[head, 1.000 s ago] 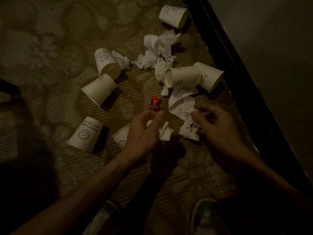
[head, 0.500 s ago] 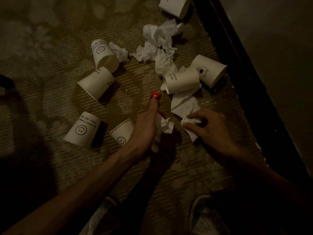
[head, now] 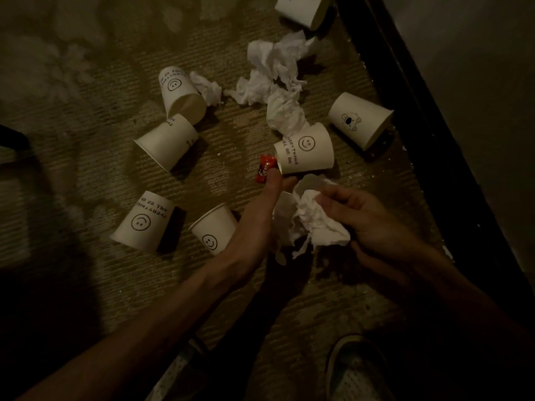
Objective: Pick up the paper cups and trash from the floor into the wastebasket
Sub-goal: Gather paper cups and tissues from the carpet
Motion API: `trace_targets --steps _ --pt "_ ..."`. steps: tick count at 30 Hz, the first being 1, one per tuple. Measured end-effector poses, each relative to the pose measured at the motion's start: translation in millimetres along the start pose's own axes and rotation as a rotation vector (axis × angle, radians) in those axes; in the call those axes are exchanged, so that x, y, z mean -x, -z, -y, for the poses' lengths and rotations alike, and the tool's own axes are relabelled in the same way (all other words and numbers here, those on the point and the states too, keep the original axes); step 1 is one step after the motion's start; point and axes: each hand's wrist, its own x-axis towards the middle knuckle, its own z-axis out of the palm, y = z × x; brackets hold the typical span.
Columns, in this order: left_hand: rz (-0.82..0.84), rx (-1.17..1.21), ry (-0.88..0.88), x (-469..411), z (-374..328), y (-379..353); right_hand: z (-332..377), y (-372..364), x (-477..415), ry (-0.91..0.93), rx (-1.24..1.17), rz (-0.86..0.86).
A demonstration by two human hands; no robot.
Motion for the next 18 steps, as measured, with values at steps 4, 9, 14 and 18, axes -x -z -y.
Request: trace_targets --steps 4,9,14,18 --pt "0.096 -0.015 -0.032 8.7 -2.4 -4.2 -3.8 -1.0 -1.5 0.072 0.174 -0.087" --pt "-0.036 -0.068 -0.061 14.0 -4.3 -15.4 -17.0 -7.0 0.2 0.254 0.525 -0.282" --pt "-0.180 -0.127 -0.157 13.0 -5.1 -18.3 -19.4 -17.6 -2.7 0.389 0.715 -0.254" --pt "-0.258 -0.071 -0.181 11.0 -10.0 -10.8 -17.2 -28.2 -3.2 0.379 0.671 -0.072"
